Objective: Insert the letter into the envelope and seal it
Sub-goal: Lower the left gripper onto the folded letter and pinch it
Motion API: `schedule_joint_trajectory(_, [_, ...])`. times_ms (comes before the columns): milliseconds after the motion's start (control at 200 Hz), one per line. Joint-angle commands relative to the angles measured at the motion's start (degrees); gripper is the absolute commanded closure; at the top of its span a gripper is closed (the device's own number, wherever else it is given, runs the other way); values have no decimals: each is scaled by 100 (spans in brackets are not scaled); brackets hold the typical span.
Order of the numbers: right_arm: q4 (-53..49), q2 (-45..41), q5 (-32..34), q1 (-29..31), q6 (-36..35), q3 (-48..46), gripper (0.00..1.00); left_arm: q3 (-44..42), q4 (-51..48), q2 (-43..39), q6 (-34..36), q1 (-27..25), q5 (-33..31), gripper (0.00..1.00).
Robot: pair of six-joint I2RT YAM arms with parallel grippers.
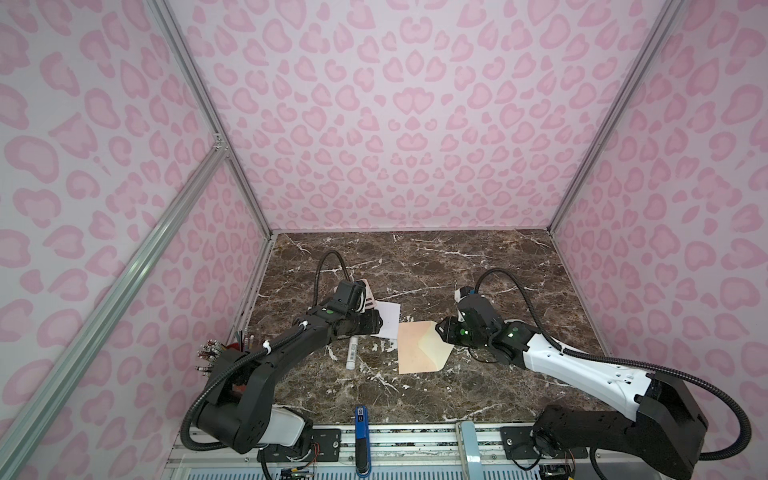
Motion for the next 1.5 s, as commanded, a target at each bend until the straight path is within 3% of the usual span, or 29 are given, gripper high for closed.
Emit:
schedule_joint_trajectory(0, [85,38,-87,-64,-158,-26,66,203,129,321,127,28,275,40])
schedule_joint_trajectory(455, [243,289,-285,-238,-228,-96,66,327,285,986,190,229,527,46])
schedule_joint_trajectory(930, [159,172,-239,-277,-228,-171,66,284,419,1125,118,315,893,62])
schedule_joint_trajectory(950, [151,161,-235,-276,-228,-167,66,279,430,1115,121,321,893,67])
schedule_joint_trajectory(1300, [206,80,-269,-281,-220,-204,66,282,348,808,112,322,906,91])
schedule_joint_trajectory(1495, [650,-113,-549,-289,-119,-349,64,239,430,377,4,316,1156,96])
